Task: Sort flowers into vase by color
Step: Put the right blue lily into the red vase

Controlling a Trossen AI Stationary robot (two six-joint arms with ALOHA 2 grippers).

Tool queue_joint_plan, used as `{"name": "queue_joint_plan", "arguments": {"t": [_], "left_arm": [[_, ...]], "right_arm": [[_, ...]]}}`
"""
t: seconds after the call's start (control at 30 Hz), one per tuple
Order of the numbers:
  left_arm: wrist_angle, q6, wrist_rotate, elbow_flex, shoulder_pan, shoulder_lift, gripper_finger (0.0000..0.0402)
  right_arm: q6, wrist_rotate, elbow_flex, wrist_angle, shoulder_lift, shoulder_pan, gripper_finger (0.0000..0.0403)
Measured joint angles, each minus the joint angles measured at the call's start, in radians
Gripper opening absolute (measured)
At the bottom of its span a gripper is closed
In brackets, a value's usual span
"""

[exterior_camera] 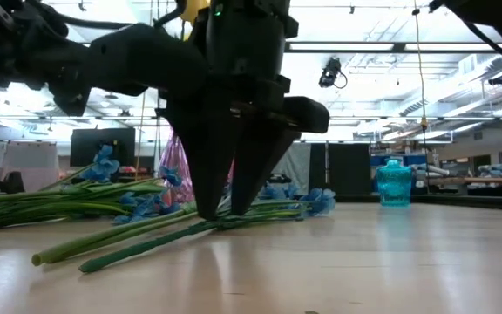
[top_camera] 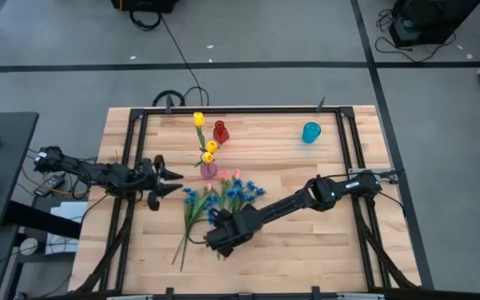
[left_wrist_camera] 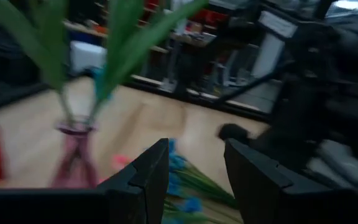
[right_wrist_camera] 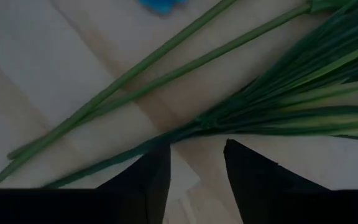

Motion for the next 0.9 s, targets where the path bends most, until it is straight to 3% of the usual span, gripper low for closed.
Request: {"name": "queue_joint_plan", "arguments": {"t": [0.13, 0.37, 0.73, 0.9], "left_arm": [[0.002, 0.027, -0.067, 0.0, 0.0, 0.0, 0.0163], [0.009, 0.038, -0.076, 0.0, 0.0, 0.0, 0.0163], [0.016, 0.048, -0.076, 0.0, 0.0, 0.0, 0.0163], [0.016, 0.048, -0.076, 0.0, 0.0, 0.0, 0.0163]], "right_arm": [[0.01, -0.004, 0.0, 0.0, 0.0, -0.001, 0.0196], [0.055, -0.049, 0.0, -0.004, 0.0, -0.048, 0.024], [0.125, -0.129, -0.001, -0.031, -0.002, -0.073, 0.0241], [0.129, -0.119, -0.001, -0.16, -0.002, -0.077, 0.024]]}}
